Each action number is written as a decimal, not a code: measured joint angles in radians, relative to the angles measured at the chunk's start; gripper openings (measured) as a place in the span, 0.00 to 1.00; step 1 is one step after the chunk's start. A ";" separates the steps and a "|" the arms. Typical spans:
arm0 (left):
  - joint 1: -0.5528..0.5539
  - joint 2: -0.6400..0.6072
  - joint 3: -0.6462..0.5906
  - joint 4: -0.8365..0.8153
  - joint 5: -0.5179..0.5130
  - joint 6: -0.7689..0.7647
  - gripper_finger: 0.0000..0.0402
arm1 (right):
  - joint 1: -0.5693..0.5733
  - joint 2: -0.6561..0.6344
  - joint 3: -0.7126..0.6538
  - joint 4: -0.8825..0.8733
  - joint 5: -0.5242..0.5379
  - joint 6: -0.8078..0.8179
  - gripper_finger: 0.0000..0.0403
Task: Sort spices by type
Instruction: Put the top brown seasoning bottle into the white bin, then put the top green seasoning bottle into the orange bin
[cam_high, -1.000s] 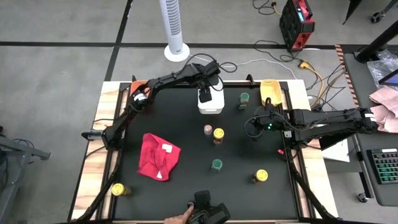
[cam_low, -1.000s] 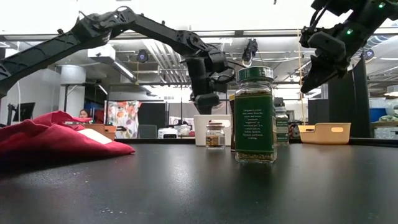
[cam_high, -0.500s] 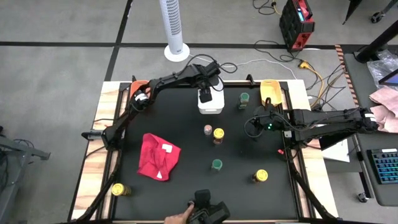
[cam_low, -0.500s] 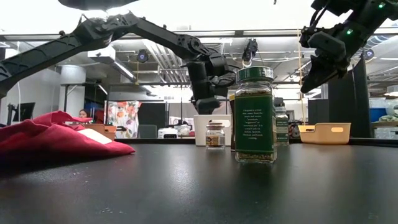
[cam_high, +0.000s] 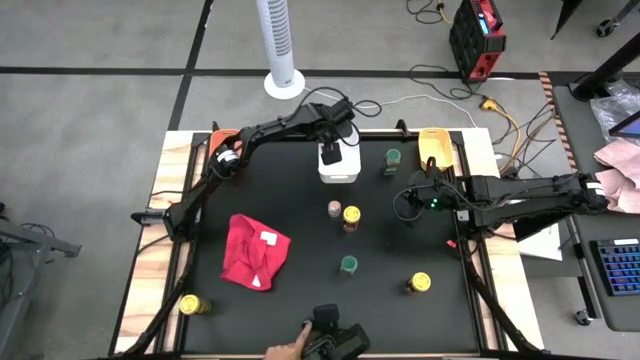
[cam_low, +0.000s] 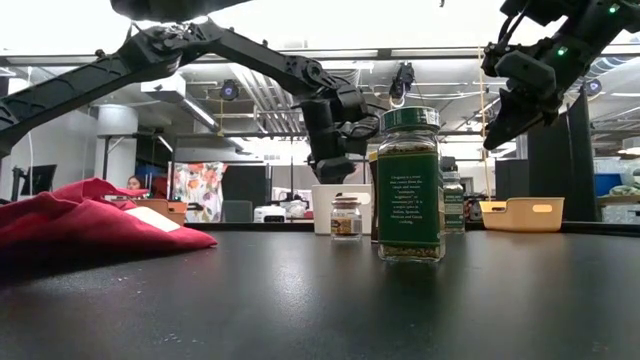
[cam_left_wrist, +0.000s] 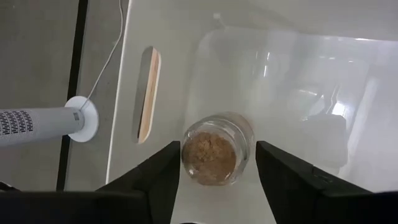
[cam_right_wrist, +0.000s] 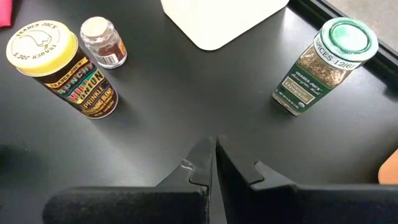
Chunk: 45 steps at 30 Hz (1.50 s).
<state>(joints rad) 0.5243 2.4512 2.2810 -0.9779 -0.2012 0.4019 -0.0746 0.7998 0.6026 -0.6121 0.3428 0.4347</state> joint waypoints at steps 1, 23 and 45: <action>0.000 0.000 0.000 0.000 0.000 0.000 0.48 | 0.000 0.000 0.000 0.000 0.000 0.000 0.03; -0.014 -0.097 0.067 -0.165 0.092 -0.069 0.48 | 0.000 0.000 -0.002 0.034 0.000 -0.033 0.03; -0.102 -0.550 -0.449 0.011 0.142 -0.179 0.37 | 0.000 0.000 -0.003 0.102 -0.001 -0.042 0.03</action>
<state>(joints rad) 0.4223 1.9015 1.8316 -0.9667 -0.0597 0.2226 -0.0746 0.7998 0.5995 -0.5100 0.3418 0.3923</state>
